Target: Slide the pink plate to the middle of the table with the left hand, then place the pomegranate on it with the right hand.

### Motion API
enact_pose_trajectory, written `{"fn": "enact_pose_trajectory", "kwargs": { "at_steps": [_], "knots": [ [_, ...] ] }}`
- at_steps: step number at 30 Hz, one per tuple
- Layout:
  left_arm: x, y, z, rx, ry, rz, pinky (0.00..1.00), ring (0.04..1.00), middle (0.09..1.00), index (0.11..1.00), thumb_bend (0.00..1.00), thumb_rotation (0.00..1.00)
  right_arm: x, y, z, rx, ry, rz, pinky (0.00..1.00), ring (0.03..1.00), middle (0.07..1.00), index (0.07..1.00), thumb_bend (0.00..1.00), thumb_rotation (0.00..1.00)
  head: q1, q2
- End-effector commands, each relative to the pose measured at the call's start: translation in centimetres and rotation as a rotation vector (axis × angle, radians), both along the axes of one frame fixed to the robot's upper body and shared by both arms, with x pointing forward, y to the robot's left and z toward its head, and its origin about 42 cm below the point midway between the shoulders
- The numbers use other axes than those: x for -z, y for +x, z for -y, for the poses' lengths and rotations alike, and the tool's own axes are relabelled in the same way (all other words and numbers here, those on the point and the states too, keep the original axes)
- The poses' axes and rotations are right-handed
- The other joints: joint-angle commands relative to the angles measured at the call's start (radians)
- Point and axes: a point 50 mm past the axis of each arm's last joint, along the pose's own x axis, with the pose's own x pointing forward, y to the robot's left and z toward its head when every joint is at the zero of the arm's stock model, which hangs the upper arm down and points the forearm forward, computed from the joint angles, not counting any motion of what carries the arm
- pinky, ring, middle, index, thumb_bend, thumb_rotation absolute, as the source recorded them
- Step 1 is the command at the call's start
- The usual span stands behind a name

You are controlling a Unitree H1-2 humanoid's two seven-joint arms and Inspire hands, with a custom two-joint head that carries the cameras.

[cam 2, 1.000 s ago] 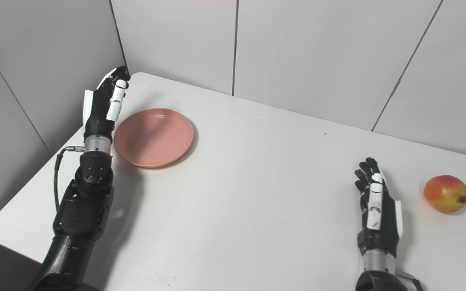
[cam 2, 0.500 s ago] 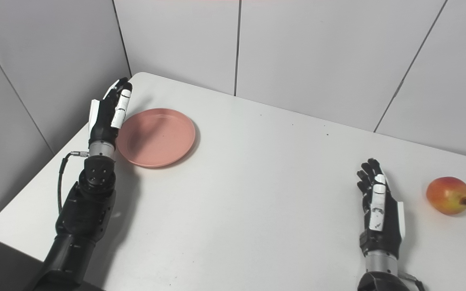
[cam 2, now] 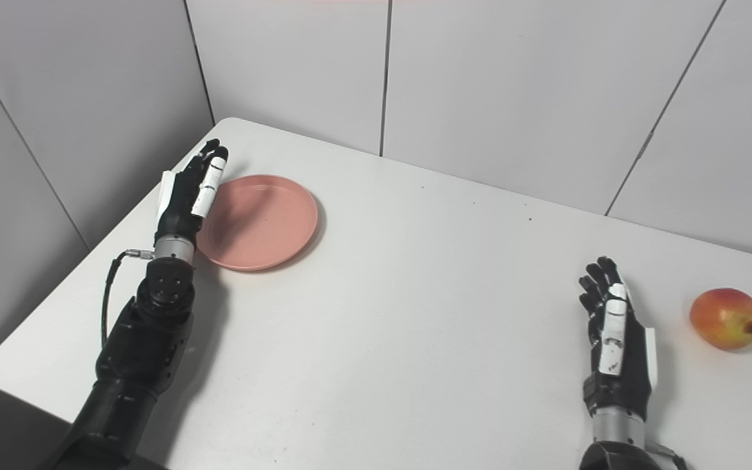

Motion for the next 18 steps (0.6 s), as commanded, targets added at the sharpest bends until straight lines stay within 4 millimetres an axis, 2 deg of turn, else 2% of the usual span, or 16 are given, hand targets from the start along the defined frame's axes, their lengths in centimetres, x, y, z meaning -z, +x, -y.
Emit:
{"fn": "enact_pose_trajectory", "kwargs": {
  "at_steps": [1, 6, 12, 18],
  "knots": [
    [-1.7, 0.7, -0.6, 0.003, 0.053, 0.044, 0.91, 0.893, 0.878, 0.887, 0.57, 1.0, 1.3, -0.8, 1.0, 0.02, -0.002, -0.006, 0.94, 0.899, 0.893, 0.892, 0.52, 0.98, 0.0, 0.001],
    [-1.3, 0.6, -0.8, 0.005, 0.047, 0.026, 0.93, 0.903, 0.881, 0.889, 0.55, 1.0, 1.4, -0.7, 1.1, 0.023, -0.005, -0.005, 0.94, 0.898, 0.891, 0.892, 0.52, 0.99, 0.002, 0.001],
    [-0.8, 0.6, -0.9, 0.017, 0.043, 0.023, 0.88, 0.885, 0.876, 0.864, 0.59, 1.0, 1.5, -0.6, 1.1, 0.025, -0.001, -0.005, 0.93, 0.887, 0.881, 0.879, 0.52, 0.98, 0.003, 0.001],
    [-0.8, 0.8, -0.9, 0.025, 0.014, 0.039, 0.89, 0.898, 0.887, 0.903, 0.58, 1.0, 1.5, -0.6, 1.1, 0.024, -0.001, -0.006, 0.93, 0.891, 0.884, 0.882, 0.52, 0.99, 0.002, 0.002]
  ]
}}
